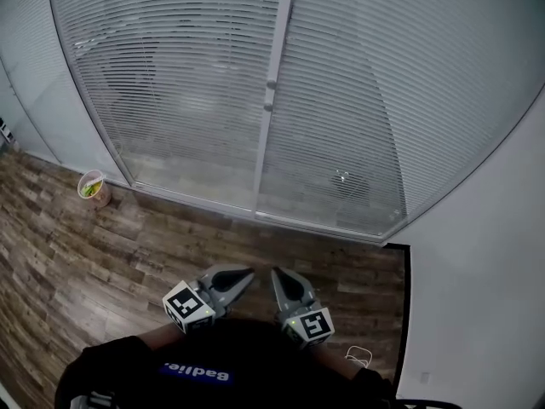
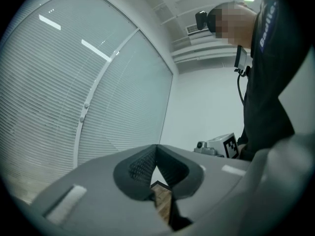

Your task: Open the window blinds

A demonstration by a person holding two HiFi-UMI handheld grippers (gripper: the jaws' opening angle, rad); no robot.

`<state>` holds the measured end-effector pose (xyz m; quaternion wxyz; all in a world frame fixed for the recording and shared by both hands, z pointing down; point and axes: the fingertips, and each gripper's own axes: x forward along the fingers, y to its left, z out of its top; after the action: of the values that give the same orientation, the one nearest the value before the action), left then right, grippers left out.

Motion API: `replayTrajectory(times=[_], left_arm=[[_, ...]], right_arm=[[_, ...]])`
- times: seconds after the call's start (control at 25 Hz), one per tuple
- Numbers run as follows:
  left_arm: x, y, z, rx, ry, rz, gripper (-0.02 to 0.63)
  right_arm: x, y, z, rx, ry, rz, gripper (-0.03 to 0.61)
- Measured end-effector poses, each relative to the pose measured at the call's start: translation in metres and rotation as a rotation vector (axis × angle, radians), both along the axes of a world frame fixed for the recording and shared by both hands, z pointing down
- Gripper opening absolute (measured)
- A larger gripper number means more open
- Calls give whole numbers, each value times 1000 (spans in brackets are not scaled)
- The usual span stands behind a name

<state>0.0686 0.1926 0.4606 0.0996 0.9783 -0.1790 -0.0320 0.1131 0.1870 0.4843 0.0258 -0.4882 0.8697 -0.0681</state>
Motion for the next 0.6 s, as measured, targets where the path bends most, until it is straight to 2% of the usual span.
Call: replayTrajectory(times=[0.32, 0.6], left_arm=[[5, -18, 4, -21, -1, -51, 0], [0, -52, 6, -12, 8, 2, 0]], right_arm=[[9, -12, 5, -3, -6, -26, 3], [8, -47, 17, -19, 60, -16, 3]])
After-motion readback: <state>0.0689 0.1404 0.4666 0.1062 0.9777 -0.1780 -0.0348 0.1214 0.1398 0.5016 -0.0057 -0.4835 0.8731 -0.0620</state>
